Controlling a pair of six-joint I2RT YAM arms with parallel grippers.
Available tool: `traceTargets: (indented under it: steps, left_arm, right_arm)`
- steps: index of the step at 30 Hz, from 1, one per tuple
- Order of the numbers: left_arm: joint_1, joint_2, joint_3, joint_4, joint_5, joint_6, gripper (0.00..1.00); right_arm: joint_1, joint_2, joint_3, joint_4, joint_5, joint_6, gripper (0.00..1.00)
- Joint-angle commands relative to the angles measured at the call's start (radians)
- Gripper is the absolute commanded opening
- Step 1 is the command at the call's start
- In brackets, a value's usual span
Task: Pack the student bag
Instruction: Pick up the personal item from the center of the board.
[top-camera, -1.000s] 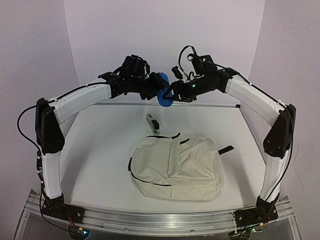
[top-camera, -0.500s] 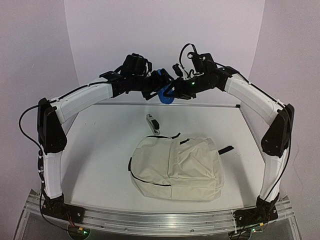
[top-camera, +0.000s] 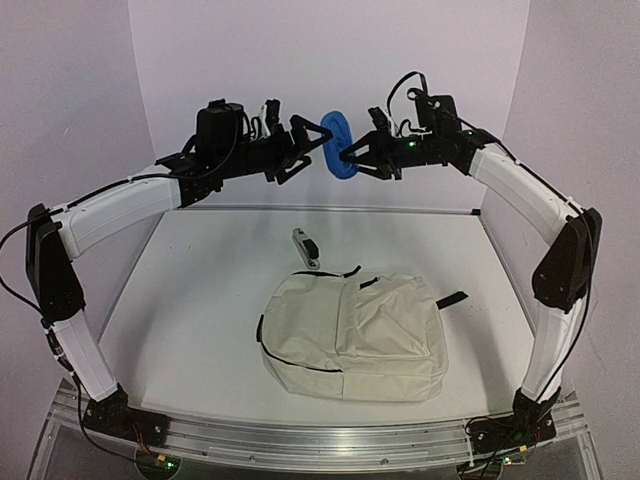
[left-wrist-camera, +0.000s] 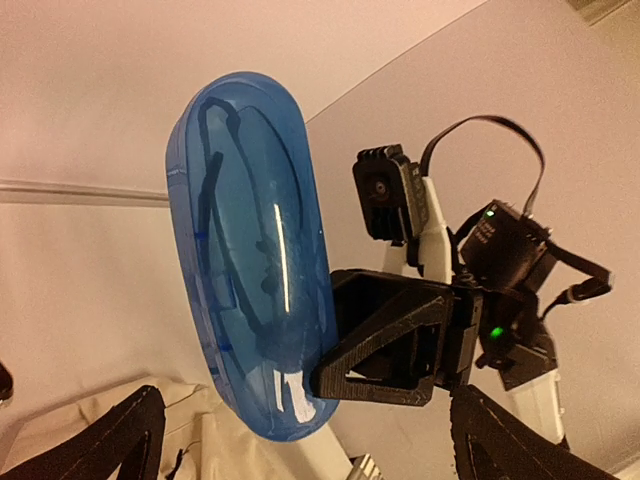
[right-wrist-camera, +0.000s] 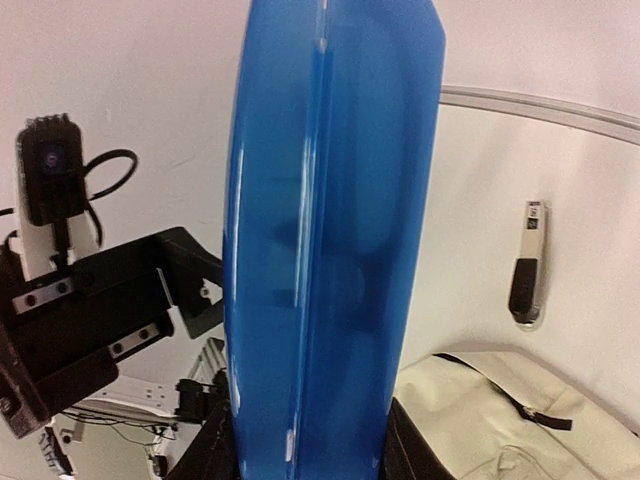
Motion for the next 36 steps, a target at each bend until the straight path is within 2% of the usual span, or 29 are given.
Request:
traceTargets:
  steps: [1, 8, 14, 18, 24, 28, 32, 36]
  left_arm:
    - [0.019, -0.009, -0.015, 0.253, 0.176, -0.086, 0.99]
    - [0.019, 0.021, -0.007, 0.390, 0.238, -0.183, 0.92]
    - [0.017, 0.047, -0.019, 0.443, 0.253, -0.245, 0.76]
    - [0.017, 0.052, -0.041, 0.497, 0.251, -0.270, 0.61]
    - [0.017, 0.072, -0.049, 0.557, 0.261, -0.310, 0.57]
    - [0.019, 0.067, -0.058, 0.554, 0.260, -0.315, 0.50]
    - [0.030, 0.042, -0.084, 0.514, 0.252, -0.303, 0.42]
    - [0.040, -0.004, -0.119, 0.453, 0.259, -0.276, 0.37]
  right_arm:
    - [-0.004, -0.118, -0.083, 0.311, -0.243, 0.199, 0.18]
    - [-0.004, -0.169, -0.184, 0.474, -0.327, 0.310, 0.18]
    - [-0.003, -0.198, -0.260, 0.602, -0.333, 0.414, 0.20]
    - [0.001, -0.211, -0.309, 0.667, -0.332, 0.470, 0.21]
    - [0.017, -0.207, -0.354, 0.681, -0.328, 0.480, 0.21]
    - [0.020, -0.196, -0.362, 0.683, -0.319, 0.478, 0.23]
    - [0.020, -0.192, -0.378, 0.677, -0.306, 0.471, 0.33]
    - [0.002, -0.203, -0.421, 0.650, -0.287, 0.469, 0.71]
